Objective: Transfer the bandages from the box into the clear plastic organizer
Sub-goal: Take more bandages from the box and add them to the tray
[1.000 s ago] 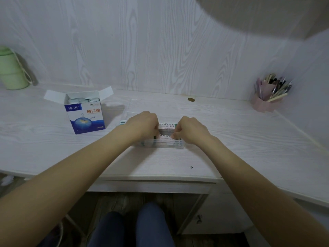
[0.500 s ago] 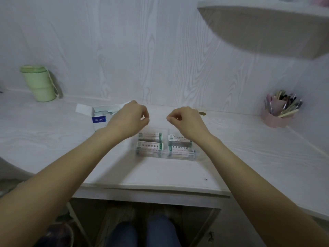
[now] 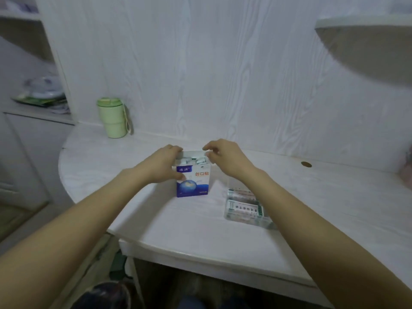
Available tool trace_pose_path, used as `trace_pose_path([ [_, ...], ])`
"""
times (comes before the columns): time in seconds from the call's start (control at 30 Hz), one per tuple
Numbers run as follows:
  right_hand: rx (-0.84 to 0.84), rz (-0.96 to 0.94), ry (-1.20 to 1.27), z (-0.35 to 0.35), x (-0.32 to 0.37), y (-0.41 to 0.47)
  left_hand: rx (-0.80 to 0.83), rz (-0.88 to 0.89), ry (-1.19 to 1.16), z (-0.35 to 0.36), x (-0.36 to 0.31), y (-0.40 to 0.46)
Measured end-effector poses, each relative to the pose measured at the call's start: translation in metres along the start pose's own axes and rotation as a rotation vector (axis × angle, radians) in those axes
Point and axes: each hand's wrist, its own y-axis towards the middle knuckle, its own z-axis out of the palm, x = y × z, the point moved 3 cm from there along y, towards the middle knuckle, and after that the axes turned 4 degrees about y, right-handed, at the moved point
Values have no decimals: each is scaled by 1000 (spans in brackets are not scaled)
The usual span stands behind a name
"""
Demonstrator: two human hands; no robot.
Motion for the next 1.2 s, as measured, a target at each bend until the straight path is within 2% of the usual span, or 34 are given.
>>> trace_pose_path([
  [0.2, 45, 3, -113, 9, 2, 18, -52, 23, -23, 1, 4, 2],
  [0.43, 55, -25, -444, 9, 22, 30, -15, 10, -29, 0, 4, 6],
  [0.67, 134, -59, -487, 12, 25, 32, 13, 0, -29, -1, 2, 8],
  [0.83, 202, -62, -406, 10, 20, 37, 22, 0, -24, -1, 1, 8],
  [1.03, 183, -10, -84, -17, 19, 33, 12, -3, -18, -1, 0, 7],
  [1.2, 95, -23, -15, -25, 20, 26, 1, -20, -25, -1, -2, 4],
])
